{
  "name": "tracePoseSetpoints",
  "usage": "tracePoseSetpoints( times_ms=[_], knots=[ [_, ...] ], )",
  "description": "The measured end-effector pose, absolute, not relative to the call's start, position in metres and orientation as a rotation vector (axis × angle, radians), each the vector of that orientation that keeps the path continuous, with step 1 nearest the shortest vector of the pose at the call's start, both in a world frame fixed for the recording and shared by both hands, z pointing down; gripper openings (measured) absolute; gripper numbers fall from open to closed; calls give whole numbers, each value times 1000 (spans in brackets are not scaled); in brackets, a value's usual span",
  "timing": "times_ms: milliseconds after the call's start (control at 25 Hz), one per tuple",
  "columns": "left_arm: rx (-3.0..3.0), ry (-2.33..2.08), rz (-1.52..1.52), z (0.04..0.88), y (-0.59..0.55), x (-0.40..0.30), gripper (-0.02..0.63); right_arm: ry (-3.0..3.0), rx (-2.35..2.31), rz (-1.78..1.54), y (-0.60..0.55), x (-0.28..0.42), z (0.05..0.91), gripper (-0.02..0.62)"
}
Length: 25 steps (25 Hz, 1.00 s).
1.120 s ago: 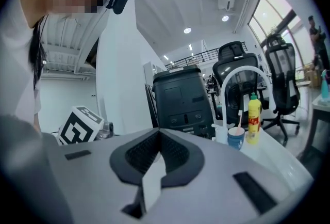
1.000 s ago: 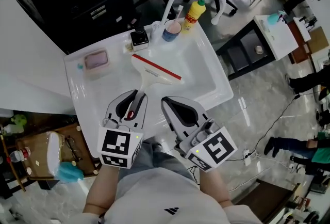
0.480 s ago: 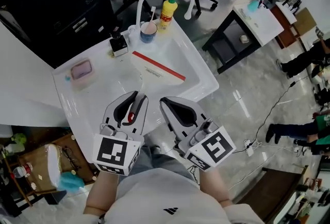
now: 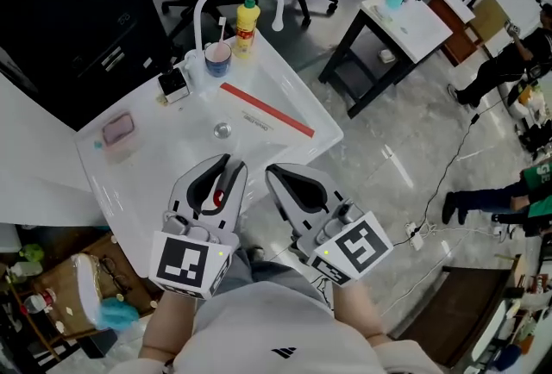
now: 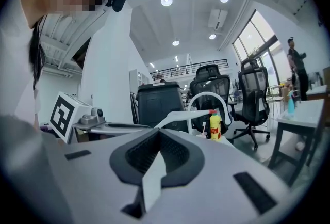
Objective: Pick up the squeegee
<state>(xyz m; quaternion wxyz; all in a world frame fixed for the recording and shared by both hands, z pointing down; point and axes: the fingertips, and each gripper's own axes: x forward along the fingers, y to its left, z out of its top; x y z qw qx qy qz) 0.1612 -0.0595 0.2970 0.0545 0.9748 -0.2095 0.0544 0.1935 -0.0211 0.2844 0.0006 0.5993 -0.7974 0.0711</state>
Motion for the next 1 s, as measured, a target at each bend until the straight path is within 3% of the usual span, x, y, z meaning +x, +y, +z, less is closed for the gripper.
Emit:
tracePoseSetpoints(
  times_ms=[1000],
  knots=[
    [3020, -567, 46, 273, -27, 166, 97, -2478, 1936, 189, 10, 199, 272, 9]
  ],
)
